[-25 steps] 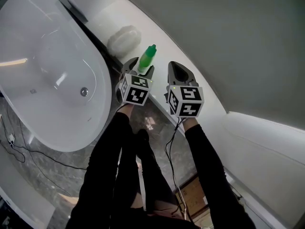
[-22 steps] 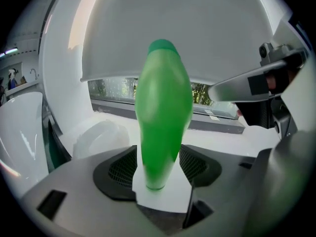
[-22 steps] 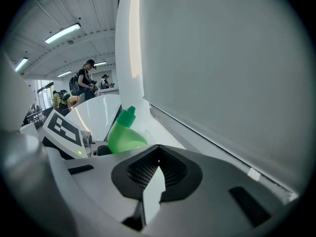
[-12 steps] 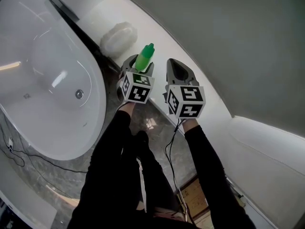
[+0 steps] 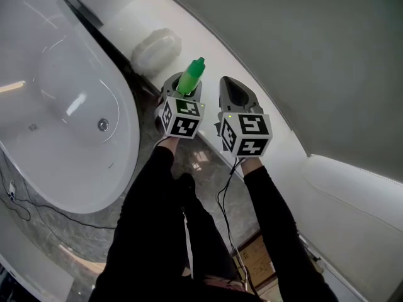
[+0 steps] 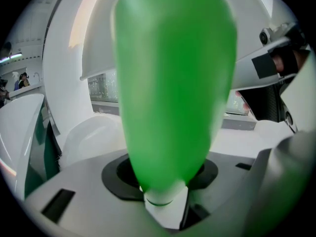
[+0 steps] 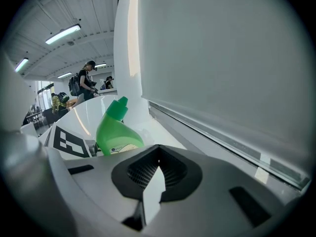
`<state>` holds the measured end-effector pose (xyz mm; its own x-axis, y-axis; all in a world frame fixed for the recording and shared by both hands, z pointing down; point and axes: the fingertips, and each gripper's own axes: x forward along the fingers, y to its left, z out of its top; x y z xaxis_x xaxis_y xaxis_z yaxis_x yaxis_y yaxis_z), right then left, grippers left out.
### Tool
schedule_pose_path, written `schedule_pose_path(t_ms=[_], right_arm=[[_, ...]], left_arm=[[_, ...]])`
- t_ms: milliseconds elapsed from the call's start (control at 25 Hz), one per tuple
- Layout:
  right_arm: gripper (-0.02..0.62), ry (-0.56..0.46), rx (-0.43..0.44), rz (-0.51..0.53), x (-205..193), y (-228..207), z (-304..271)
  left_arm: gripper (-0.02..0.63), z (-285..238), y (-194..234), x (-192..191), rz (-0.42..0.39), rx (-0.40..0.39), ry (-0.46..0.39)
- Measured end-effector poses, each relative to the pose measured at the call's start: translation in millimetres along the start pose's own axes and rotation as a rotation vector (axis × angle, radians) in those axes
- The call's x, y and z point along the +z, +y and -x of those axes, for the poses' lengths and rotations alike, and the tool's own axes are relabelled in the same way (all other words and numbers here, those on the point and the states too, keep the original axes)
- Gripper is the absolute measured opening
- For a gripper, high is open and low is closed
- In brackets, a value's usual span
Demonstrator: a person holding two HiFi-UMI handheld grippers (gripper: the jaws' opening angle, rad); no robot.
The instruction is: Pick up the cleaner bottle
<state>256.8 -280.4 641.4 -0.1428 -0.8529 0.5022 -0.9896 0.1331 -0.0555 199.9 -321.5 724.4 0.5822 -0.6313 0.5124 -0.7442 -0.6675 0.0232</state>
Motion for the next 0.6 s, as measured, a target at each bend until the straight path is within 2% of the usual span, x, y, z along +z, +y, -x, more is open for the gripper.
schedule_pose_path(t_ms=[360,600], right_arm=[[0.002,-0.007,-0.001,0.013,8.5,4.4,4.4],[0.002,-0.012,0.007,0.025,31.3,14.4,16.5]], left_arm=[[0.198,15.8,4.8,0.5,0.003,0.008,-0.015],[0.198,44.9,15.3,36.0,0.013,0.032,-0.060]])
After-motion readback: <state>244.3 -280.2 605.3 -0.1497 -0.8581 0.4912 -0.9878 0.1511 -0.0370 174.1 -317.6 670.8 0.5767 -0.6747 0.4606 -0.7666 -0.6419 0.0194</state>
